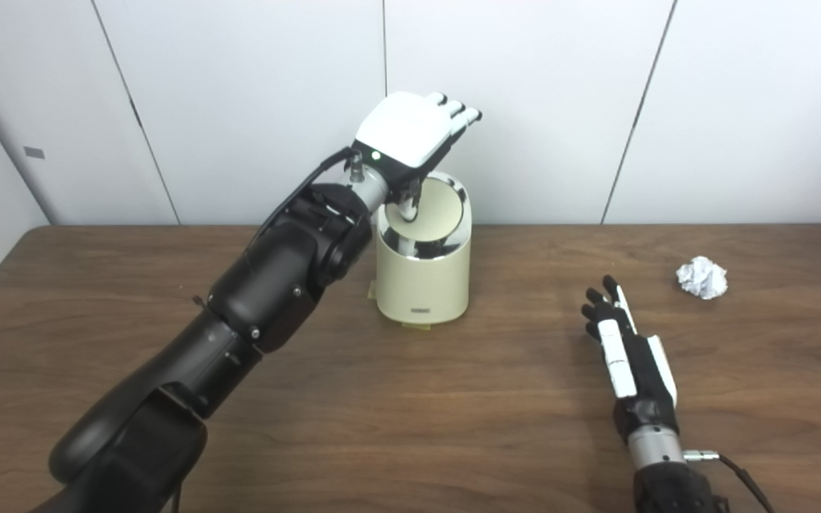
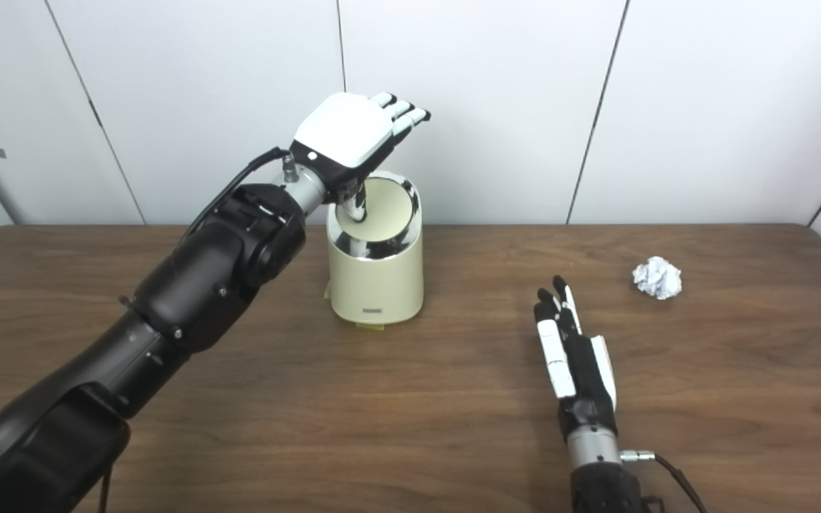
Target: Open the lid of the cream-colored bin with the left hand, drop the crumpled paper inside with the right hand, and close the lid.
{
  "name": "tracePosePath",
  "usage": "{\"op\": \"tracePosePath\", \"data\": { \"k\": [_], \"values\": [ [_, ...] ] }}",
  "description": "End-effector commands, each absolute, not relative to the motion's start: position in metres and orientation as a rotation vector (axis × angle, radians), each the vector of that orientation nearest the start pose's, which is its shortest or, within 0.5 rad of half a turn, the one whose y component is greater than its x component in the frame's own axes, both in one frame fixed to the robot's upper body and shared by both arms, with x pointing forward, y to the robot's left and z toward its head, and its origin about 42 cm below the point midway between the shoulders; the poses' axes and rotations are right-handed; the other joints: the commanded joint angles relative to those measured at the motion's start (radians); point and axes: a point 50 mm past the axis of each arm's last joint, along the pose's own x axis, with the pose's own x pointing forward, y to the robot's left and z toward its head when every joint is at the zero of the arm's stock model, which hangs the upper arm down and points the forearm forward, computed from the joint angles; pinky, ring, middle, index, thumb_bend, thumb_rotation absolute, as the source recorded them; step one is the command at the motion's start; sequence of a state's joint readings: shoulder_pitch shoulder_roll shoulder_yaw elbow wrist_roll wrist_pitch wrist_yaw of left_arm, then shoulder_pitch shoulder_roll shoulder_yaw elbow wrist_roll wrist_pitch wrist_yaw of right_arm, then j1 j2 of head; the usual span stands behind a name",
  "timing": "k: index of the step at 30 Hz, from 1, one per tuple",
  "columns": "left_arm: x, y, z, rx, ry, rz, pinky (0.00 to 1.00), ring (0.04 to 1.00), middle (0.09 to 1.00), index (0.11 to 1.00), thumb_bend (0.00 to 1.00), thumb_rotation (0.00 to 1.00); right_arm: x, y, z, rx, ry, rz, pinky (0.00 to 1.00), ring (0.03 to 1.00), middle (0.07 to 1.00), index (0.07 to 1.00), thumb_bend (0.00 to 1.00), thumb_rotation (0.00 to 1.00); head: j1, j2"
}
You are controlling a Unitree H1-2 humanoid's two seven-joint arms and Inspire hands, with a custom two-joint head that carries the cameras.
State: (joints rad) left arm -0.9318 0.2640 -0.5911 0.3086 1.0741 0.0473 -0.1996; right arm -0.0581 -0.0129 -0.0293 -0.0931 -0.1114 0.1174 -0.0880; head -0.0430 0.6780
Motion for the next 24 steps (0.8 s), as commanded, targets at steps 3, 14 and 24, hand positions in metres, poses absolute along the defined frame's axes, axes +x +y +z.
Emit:
{"op": "tracePosePath", "data": {
  "k": [3,14,24],
  "values": [
    [0.482,0.091,0.297,1.737,-0.601,-0.397,0.90,0.963,0.961,0.999,1.00,0.00,0.312,-0.222,0.149,-0.124,-0.132,-0.109,0.91,0.908,0.937,1.000,0.60,0.99,-0.003,-0.003],
    [0.477,0.093,0.307,1.649,-0.572,-0.389,0.91,0.975,0.969,1.000,1.00,0.00,0.315,-0.226,0.146,-0.121,-0.130,-0.106,0.91,0.907,0.936,1.000,0.60,0.97,0.008,-0.011],
    [0.455,0.117,0.376,1.129,-0.449,-0.326,0.78,0.911,0.946,0.924,0.82,0.13,0.315,-0.225,0.147,-0.130,-0.115,-0.103,0.91,0.910,0.932,1.000,0.59,0.98,0.014,-0.022]
  ]
}}
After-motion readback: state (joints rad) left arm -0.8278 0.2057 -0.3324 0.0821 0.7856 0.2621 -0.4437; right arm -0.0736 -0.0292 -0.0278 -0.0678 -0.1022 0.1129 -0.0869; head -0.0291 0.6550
